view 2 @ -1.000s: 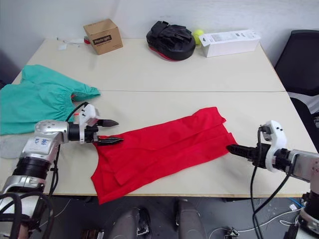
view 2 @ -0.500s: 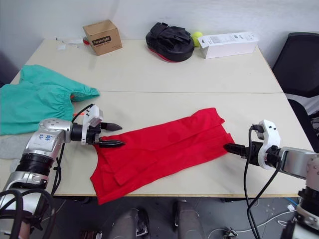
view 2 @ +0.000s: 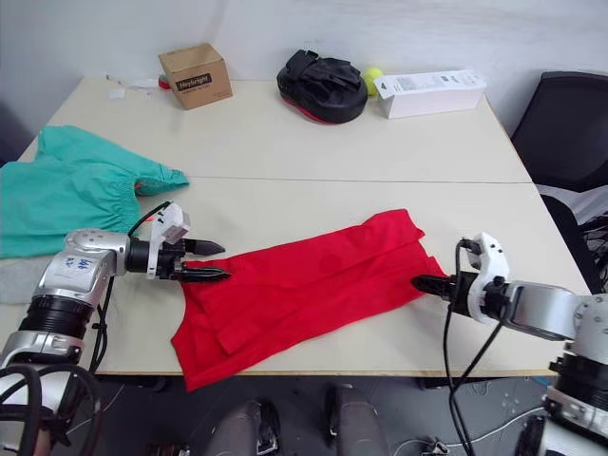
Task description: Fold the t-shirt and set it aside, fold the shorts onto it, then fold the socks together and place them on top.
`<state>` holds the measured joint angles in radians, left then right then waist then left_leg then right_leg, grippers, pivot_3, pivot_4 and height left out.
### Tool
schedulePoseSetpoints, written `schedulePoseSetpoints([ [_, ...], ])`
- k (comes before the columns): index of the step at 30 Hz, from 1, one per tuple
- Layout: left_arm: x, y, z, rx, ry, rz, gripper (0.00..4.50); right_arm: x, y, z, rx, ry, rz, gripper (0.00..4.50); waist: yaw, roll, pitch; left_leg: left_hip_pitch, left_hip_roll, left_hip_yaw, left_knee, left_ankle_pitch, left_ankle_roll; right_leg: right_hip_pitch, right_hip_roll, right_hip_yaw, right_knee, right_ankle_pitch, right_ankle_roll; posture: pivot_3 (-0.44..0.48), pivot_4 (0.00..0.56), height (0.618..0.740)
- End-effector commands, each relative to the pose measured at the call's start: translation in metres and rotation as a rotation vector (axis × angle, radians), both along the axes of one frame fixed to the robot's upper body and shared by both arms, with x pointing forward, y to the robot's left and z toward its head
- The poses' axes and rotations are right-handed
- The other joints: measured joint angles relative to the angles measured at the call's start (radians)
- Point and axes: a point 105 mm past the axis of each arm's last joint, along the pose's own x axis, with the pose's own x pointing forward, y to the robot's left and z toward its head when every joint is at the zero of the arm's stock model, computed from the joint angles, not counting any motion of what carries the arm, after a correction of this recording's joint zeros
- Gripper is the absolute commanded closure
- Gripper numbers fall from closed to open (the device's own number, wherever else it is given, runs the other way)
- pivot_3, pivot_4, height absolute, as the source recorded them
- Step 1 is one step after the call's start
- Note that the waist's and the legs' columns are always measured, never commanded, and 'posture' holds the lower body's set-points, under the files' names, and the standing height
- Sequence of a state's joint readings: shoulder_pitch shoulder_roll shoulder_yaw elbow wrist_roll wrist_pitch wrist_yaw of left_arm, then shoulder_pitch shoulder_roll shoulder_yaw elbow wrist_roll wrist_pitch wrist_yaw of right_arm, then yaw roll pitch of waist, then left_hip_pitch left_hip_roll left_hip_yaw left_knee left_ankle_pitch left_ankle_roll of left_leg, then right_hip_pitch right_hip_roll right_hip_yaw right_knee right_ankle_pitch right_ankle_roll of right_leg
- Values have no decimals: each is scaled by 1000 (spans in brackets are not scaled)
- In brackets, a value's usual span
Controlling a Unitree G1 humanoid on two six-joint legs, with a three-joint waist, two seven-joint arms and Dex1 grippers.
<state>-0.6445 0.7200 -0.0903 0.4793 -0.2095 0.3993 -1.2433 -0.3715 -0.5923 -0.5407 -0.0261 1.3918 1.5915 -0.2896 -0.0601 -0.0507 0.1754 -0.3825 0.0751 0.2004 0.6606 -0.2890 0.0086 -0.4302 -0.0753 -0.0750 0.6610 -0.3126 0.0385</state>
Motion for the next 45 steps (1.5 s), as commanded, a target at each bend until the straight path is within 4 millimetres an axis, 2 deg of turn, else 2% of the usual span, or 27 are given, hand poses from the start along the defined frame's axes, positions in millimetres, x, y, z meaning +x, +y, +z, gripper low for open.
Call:
schedulePoseSetpoints([
  [1,-5,0,-9,1,55,3,1774,2,11,-13,8,57,7,2582,-1,1,0,0,0,0,0,0,0,0,0,0,0,0,0,0,150,740],
  [6,-15,0,-4,-46,90,8,3430,17,3,-2,-91,10,-22,4382,-5,2,0,0,0,1,-2,0,0,-1,0,0,-1,0,0,0,150,740],
  [9,-26,0,-4,-58,108,13,4355,25,3,7,-160,-27,17,4500,-11,4,1,0,0,1,-3,0,0,-1,0,0,-1,0,0,0,150,740],
  [10,-30,-1,-3,-62,107,21,4472,28,3,11,-176,-41,27,4500,-13,4,1,0,-1,0,-3,0,0,-1,0,0,-1,0,0,0,150,740],
  [16,-48,-17,5,-156,70,174,4472,74,8,39,-305,-197,83,4500,-20,11,5,-5,-3,1,-3,1,2,-6,-2,1,-1,0,1,0,150,740],
  [20,-63,-29,7,-211,59,273,4472,103,23,51,-388,-303,167,4500,-18,13,6,-9,-3,2,-3,3,0,-12,-1,2,0,0,1,0,150,740],
  [23,-77,-45,10,-265,43,328,4472,122,41,61,-426,-381,221,4500,-18,14,7,-9,-3,3,-3,3,0,-12,-1,2,0,1,1,0,150,740],
  [27,-91,-56,9,-279,33,372,4472,134,54,61,-495,-424,287,4500,-14,14,7,-9,-4,3,-3,4,0,-12,-1,4,0,1,2,0,150,740],
  [33,-109,-61,-1,-254,25,394,4472,149,47,65,-621,-553,313,4500,1,15,7,-9,-4,3,-2,4,0,-12,-2,4,0,2,2,0,150,740],
  [36,-115,-59,-6,-240,17,374,4472,147,41,66,-612,-563,324,4500,2,15,7,-9,-5,3,-3,4,0,-12,-2,4,0,2,2,0,150,740],
  [38,-115,-56,-4,-274,29,377,4500,145,37,72,-579,-582,312,4071,3,15,8,-9,-5,3,-3,4,0,-12,-2,4,0,2,2,0,150,740],
  [39,-114,-54,-3,-280,26,376,4019,144,35,73,-566,-586,312,3805,3,15,8,-9,-4,3,-3,4,0,-12,-2,3,0,2,2,0,150,740],
  [42,-116,-50,0,-286,39,325,3187,134,26,78,-535,-592,328,2780,4,15,8,-9,-4,2,-3,4,0,-12,-2,3,0,2,1,0,150,740],
  [45,-112,-29,9,-268,48,308,2175,112,11,83,-475,-555,358,1736,7,16,8,-9,-5,2,-4,4,0,-13,-2,3,-1,2,1,0,150,740],
])
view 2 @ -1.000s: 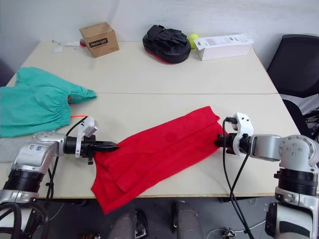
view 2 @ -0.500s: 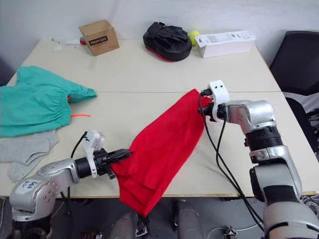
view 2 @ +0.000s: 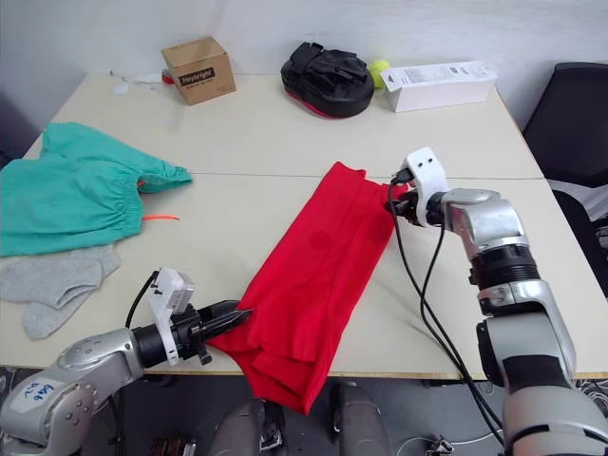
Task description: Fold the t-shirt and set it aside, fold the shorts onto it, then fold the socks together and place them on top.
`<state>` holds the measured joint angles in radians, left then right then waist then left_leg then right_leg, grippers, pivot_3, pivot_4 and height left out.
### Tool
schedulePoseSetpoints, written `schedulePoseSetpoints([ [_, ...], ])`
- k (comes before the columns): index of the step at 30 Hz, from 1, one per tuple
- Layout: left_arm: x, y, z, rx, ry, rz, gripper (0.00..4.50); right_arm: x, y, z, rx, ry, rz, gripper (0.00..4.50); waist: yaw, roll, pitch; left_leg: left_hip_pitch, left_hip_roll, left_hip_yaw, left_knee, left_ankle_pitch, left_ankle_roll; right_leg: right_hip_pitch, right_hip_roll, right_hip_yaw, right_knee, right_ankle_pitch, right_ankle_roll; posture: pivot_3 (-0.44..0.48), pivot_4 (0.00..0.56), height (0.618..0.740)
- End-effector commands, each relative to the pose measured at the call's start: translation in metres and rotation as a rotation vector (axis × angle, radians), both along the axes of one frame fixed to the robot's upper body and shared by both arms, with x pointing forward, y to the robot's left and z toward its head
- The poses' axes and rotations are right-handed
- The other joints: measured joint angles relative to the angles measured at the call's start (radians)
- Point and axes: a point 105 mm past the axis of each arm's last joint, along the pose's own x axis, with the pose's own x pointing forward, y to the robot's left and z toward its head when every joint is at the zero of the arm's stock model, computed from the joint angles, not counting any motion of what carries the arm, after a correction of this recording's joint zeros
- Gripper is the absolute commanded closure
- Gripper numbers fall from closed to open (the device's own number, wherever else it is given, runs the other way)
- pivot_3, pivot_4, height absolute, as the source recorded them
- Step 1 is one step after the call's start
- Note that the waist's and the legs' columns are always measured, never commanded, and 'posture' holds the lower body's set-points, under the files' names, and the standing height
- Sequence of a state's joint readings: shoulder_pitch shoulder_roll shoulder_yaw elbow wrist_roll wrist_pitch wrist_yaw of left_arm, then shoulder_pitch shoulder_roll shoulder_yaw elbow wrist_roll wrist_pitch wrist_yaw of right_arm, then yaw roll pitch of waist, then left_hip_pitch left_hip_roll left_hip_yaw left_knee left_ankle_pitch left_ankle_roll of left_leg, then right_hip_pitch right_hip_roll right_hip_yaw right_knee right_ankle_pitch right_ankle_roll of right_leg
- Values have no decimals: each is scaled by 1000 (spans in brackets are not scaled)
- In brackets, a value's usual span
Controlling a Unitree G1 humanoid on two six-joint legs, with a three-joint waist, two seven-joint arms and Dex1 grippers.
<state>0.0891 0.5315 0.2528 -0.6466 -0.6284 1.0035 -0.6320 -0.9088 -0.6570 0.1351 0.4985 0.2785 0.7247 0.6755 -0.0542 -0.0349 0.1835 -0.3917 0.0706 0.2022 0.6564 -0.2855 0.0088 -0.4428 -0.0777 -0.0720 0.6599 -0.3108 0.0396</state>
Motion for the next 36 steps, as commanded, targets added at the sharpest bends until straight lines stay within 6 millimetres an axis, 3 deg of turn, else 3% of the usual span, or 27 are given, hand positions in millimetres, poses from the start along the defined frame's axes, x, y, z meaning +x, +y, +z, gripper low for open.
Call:
schedulePoseSetpoints([
  [1,4,26,19,-11,-18,-45,1829,-30,-17,23,74,27,61,1349,4,1,1,0,0,0,0,0,0,0,0,0,0,0,0,0,150,740],
  [5,10,56,25,63,-6,-99,511,-81,-18,23,162,159,178,6,4,3,2,0,0,-1,-3,-1,1,0,-1,-2,-2,-1,-2,0,150,740],
  [7,21,65,32,140,-114,-135,18,-106,-13,19,181,230,238,0,1,4,2,0,-1,-1,-5,-2,1,-1,-2,-2,-4,-1,-2,0,150,740],
  [11,50,53,47,123,-168,-172,18,-141,3,7,202,321,313,0,2,4,2,0,0,-1,-7,-2,0,0,-1,-4,-5,-1,-2,0,150,740],
  [15,92,23,50,98,-164,-176,18,-178,27,-19,201,459,397,0,17,4,2,0,-1,-1,-7,-1,1,0,-1,-3,-5,0,-1,0,150,740],
  [21,139,-29,47,125,-91,-234,18,-193,54,-45,252,550,376,0,26,2,2,-3,-3,0,-3,-1,3,-1,-1,-2,-5,2,2,0,150,740],
  [24,162,-47,51,124,-97,-225,18,-213,65,-59,264,641,433,0,29,2,2,-5,-3,-1,1,-1,5,-2,-1,-3,-4,2,3,0,150,740],
  [28,179,-60,47,125,-79,-217,18,-226,72,-68,266,685,449,0,26,2,2,-7,-2,-2,4,-2,6,-2,-1,-4,-4,2,3,0,150,740],
  [31,190,-67,38,141,-17,-177,18,-226,79,-72,275,687,442,0,25,-1,1,-7,-2,-3,5,-2,6,-2,-1,-5,-4,2,3,0,150,740],
  [36,190,-85,34,85,41,-208,18,-217,91,-77,321,679,409,0,25,-6,-2,-7,-1,-4,6,-2,6,-1,0,-6,-3,3,3,0,150,740],
])
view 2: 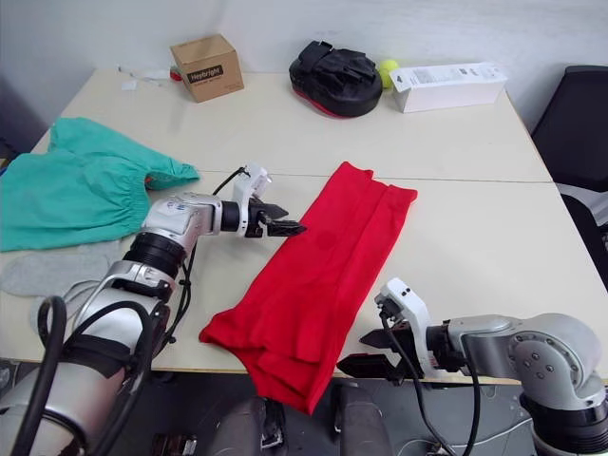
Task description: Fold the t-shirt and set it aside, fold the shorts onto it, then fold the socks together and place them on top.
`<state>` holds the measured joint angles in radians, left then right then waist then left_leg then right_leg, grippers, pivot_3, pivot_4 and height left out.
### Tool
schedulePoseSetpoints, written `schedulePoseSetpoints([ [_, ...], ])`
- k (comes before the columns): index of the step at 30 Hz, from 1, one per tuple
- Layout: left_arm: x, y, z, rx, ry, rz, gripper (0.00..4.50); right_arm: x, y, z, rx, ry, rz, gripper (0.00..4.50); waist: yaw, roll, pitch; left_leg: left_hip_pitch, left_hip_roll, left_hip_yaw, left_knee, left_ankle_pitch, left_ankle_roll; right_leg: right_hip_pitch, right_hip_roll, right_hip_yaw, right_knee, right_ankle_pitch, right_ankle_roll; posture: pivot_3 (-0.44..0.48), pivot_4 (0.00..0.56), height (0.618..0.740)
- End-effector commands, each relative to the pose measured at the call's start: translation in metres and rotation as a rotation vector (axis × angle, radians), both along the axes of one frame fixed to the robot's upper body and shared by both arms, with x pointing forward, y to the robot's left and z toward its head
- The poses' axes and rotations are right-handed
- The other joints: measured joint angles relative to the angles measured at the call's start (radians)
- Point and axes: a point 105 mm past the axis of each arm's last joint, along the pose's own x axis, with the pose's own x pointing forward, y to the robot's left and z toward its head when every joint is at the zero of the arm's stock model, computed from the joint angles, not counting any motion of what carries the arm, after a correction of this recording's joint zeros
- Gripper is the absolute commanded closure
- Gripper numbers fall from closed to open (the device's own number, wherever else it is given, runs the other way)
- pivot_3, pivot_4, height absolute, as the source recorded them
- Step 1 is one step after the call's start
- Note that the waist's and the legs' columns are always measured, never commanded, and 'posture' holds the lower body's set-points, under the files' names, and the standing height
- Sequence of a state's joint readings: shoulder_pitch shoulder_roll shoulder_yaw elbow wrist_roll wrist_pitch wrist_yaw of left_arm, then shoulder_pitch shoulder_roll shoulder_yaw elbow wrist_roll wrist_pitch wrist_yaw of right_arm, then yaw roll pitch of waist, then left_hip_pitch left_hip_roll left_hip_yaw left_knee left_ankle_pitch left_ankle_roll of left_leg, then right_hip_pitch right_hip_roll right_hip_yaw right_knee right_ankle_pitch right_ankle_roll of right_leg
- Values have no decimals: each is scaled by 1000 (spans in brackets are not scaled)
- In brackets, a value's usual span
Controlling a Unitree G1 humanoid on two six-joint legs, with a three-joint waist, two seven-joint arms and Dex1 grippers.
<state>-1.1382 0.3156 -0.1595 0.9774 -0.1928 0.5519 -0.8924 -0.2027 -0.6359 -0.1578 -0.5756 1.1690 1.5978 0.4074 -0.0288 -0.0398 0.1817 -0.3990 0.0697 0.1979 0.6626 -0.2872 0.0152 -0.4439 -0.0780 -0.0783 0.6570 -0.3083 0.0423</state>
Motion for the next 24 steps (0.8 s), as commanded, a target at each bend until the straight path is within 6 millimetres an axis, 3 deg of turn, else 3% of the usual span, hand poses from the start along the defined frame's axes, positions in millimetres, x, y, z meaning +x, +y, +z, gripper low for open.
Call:
schedulePoseSetpoints([
  [1,-1,-15,2,-49,36,-27,18,-1,10,-12,-7,54,-3,0,1,-1,-1,0,0,0,0,0,0,0,0,0,0,0,0,0,150,740],
  [8,1,-33,2,-65,40,-38,18,-1,17,-19,-26,73,-11,0,-3,-6,-4,0,0,-1,0,0,1,0,0,0,0,1,0,0,150,740],
  [10,-1,-37,-1,-76,68,-34,427,1,23,-20,-16,72,-16,0,-3,-6,-4,0,1,-1,0,1,0,0,0,0,1,1,0,0,150,740],
  [12,-1,-39,-5,-79,77,-23,918,6,28,-21,-13,65,-42,370,-4,-7,-5,0,1,-1,0,1,0,0,1,0,1,1,-1,0,150,740],
  [19,2,-37,-12,-95,85,29,3180,26,27,-24,-37,35,-149,2748,-4,-7,-5,0,1,0,0,1,0,0,1,0,1,1,-1,0,150,740],
  [23,6,-37,-10,-152,79,83,4478,27,16,-16,-50,0,-160,4185,-2,-7,-5,-1,1,0,0,1,0,0,1,0,1,1,-1,0,150,740],
  [24,6,-36,-11,-157,80,89,4500,28,13,-14,-55,-8,-160,4478,-1,-7,-4,-1,1,0,0,1,0,-1,0,0,1,1,-1,0,150,740],
])
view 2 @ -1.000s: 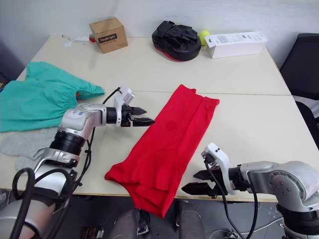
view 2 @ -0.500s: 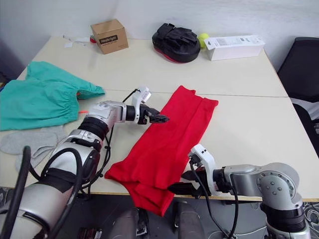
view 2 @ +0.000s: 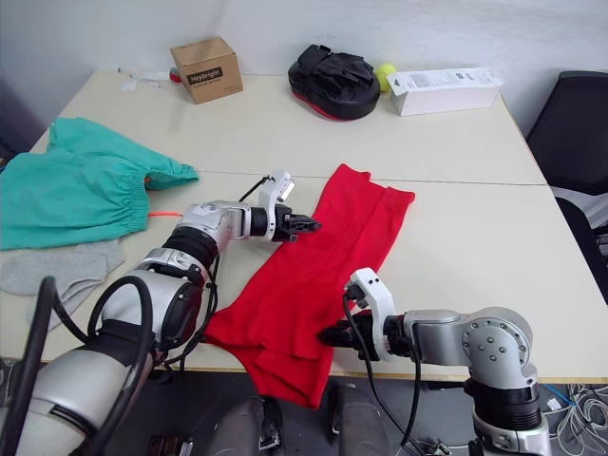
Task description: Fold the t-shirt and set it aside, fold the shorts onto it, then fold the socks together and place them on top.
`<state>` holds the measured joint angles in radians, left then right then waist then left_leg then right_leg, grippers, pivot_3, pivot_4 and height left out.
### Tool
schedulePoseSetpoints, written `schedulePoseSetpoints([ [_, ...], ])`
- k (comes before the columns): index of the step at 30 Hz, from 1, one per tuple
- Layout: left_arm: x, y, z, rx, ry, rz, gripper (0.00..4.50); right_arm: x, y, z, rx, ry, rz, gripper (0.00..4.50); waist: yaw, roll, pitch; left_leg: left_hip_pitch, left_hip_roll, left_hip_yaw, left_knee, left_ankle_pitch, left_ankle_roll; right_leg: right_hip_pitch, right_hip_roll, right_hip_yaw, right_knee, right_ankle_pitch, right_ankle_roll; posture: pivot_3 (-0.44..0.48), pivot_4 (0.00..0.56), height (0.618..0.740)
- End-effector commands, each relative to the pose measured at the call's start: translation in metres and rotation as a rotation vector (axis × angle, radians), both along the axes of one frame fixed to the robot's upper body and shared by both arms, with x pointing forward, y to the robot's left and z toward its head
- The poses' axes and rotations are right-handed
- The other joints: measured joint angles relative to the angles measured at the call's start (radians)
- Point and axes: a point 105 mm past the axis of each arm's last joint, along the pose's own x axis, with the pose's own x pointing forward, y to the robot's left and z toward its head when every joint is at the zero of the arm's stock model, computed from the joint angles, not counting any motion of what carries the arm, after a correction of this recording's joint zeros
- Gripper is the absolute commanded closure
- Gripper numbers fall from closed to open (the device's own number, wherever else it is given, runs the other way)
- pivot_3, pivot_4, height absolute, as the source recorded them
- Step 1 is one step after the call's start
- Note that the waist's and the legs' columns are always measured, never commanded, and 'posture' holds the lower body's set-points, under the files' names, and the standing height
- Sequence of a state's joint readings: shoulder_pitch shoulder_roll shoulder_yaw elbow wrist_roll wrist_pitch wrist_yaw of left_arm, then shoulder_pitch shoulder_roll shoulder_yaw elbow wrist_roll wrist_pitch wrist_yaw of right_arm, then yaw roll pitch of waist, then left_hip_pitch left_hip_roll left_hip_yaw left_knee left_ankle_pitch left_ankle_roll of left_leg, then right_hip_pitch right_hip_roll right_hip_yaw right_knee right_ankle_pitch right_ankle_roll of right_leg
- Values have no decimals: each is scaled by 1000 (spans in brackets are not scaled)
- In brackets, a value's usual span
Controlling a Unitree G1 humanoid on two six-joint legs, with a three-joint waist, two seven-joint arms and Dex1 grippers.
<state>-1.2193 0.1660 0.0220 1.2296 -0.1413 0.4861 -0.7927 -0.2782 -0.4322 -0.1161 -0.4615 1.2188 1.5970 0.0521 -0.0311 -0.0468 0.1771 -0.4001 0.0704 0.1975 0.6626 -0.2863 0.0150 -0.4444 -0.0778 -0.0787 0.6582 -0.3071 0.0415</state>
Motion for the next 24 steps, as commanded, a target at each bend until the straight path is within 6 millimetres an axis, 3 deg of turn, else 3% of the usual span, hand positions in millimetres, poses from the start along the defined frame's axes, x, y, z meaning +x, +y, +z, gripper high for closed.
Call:
schedulePoseSetpoints([
  [1,3,-1,4,-44,-25,31,4500,0,-15,1,-53,-5,-13,4478,2,0,0,0,0,0,0,0,0,0,0,0,0,0,0,0,150,740],
  [8,5,17,6,-94,-72,106,4500,8,-37,20,-89,-54,-19,4478,1,0,0,-2,-2,0,1,-1,2,0,-2,0,-1,1,1,0,150,740],
  [15,-5,52,22,-98,-189,263,4500,27,-61,36,-161,-93,-51,4478,-1,2,1,-2,-1,0,1,0,1,-1,-1,1,0,1,1,0,150,740],
  [19,-16,70,25,-89,-229,372,4500,36,-64,41,-171,-110,-43,4478,4,2,1,-2,-1,0,2,1,1,-1,-1,1,0,1,1,0,150,740],
  [24,-30,74,26,-93,-253,393,4500,39,-56,43,-133,-114,14,4478,6,2,1,-2,-2,1,2,1,1,0,-2,1,0,1,2,0,150,740],
])
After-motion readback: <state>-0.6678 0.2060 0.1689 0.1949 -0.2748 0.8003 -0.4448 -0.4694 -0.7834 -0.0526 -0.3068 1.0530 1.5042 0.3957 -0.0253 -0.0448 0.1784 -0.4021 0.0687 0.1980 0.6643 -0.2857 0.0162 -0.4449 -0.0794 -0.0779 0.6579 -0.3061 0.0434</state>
